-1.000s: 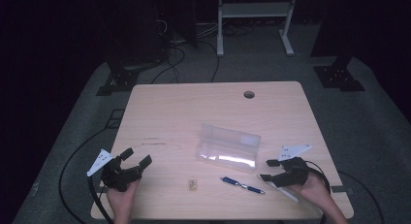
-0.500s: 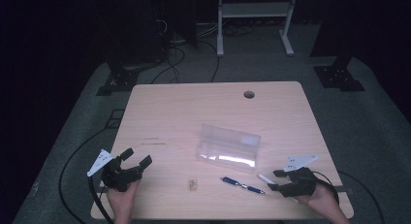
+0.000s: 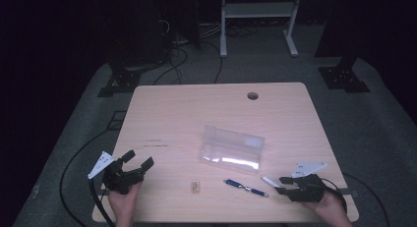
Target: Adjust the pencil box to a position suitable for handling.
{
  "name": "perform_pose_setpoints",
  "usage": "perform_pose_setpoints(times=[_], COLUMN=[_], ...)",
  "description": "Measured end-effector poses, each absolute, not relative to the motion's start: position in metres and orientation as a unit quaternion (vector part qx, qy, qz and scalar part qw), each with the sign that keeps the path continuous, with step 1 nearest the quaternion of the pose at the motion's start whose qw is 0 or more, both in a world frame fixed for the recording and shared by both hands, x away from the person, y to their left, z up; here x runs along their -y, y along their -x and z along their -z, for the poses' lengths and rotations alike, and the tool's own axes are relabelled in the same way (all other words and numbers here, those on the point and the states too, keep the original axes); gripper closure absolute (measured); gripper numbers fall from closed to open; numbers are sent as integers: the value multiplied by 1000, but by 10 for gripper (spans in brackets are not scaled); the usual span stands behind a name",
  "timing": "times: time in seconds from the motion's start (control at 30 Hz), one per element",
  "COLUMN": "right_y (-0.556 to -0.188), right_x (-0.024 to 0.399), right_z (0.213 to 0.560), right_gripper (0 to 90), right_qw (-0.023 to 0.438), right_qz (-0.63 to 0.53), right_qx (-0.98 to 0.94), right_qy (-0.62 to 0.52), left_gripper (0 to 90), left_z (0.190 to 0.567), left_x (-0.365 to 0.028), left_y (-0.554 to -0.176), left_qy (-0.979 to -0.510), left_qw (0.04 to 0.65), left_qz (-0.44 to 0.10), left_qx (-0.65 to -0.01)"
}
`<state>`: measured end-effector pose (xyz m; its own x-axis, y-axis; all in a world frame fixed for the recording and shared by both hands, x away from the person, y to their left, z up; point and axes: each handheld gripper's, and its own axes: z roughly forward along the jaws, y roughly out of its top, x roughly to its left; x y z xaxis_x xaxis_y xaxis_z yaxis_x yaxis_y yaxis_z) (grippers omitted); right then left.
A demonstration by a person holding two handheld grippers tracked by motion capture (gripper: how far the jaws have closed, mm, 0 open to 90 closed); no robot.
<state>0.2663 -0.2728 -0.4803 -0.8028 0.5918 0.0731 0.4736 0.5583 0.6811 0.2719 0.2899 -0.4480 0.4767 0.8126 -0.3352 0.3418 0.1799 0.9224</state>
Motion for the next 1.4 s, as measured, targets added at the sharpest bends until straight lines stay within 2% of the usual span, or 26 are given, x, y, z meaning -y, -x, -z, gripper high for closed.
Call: perform_pose_setpoints(times=[0.13, 0.33, 0.53, 0.87, 1.17, 1.4], right_y=[-264, -260, -258, -256, -253, -264], right_x=[274, 274, 273, 274, 276, 260], right_z=[483, 485, 487, 487, 479, 463], right_gripper=[614, 733, 772, 781, 782, 782], right_qw=[85, 97, 102, 117, 108, 118], right_qz=[-357, -345, -336, -334, -360, -369], right_qx=[-880, -885, -890, -888, -879, -883], right_qy=[-302, -297, -291, -292, -292, -263], left_gripper=[11, 12, 12, 12, 12, 11], left_z=[448, 448, 447, 447, 446, 447], left_x=[-289, -289, -290, -289, -292, -292], left_y=[-272, -272, -272, -271, -271, -271], left_qy=[-610, -613, -612, -612, -609, -608], left_qw=[605, 604, 605, 605, 606, 605], left_qz=[-194, -195, -196, -196, -199, -198], left_qx=[-473, -470, -470, -470, -472, -474])
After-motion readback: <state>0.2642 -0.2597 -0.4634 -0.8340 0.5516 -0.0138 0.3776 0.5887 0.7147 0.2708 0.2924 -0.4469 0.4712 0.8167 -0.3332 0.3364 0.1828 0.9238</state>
